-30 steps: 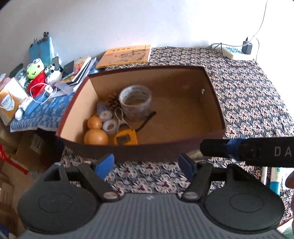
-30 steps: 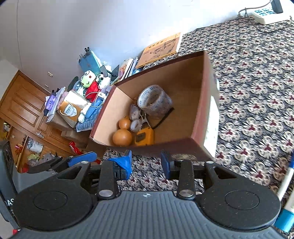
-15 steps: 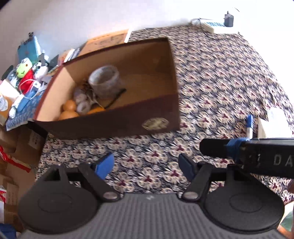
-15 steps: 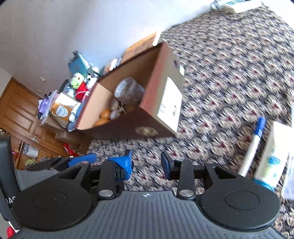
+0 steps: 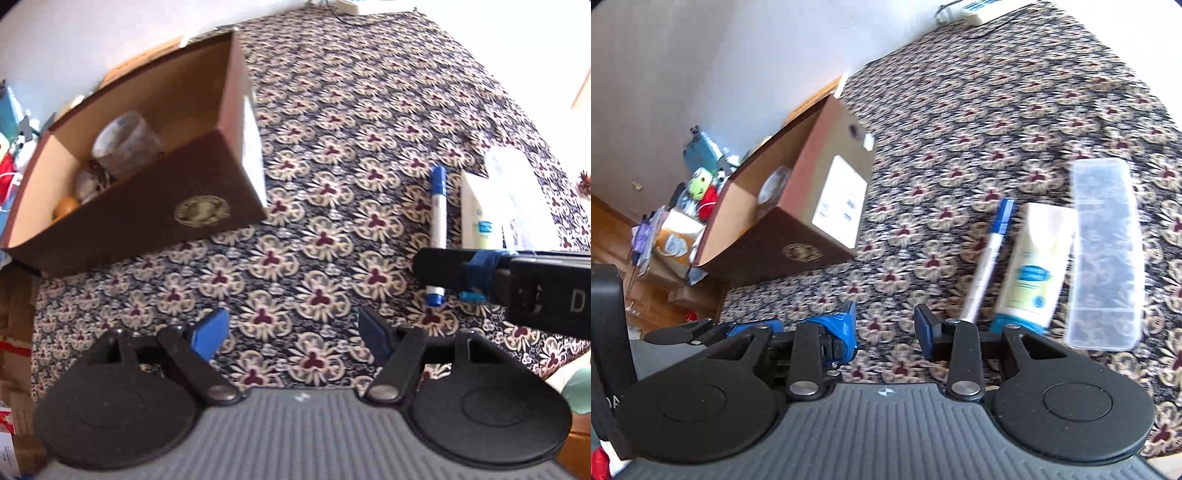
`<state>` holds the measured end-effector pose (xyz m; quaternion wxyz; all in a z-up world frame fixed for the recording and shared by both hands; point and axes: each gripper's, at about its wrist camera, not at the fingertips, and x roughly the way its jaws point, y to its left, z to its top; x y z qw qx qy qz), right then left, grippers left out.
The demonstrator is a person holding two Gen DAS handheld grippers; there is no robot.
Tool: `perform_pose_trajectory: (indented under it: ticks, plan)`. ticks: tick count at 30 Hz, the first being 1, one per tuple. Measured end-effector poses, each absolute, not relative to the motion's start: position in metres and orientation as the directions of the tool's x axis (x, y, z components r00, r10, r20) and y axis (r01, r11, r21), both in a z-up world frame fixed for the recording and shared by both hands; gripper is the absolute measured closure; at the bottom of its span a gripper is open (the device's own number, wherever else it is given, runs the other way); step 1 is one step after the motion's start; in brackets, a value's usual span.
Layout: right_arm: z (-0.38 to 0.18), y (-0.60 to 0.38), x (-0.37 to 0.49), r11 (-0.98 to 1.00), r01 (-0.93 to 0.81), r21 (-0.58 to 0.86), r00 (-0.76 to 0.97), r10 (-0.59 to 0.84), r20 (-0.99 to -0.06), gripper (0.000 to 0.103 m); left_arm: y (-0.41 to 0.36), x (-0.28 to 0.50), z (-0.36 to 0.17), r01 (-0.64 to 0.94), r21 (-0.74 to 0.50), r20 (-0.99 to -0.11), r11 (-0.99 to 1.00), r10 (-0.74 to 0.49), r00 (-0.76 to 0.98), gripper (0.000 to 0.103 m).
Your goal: Organize rigid objects
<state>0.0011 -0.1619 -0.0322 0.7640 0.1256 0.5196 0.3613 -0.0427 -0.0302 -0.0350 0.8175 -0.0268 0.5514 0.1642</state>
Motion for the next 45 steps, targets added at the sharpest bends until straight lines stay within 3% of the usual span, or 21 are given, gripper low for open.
perform_pose_trajectory:
  ticks: [27,45]
  plan:
    - [-0.058,-0.177,-0.048,0.842,-0.045,0.537,0.447,0.498,-0.743,0.090,-0.007,-0.023,-0.054,0.082,0.119,-0.926,0.989,0.081,0.367,0.032]
    - [-0.069,-0.176,-0.062,0.818,0.076,0.570,0.472,0.473,-0.743,0.089,-0.009,-0.018,-0.071,0.233,-0.023,-0.943,0.972,-0.099,0.318,0.032]
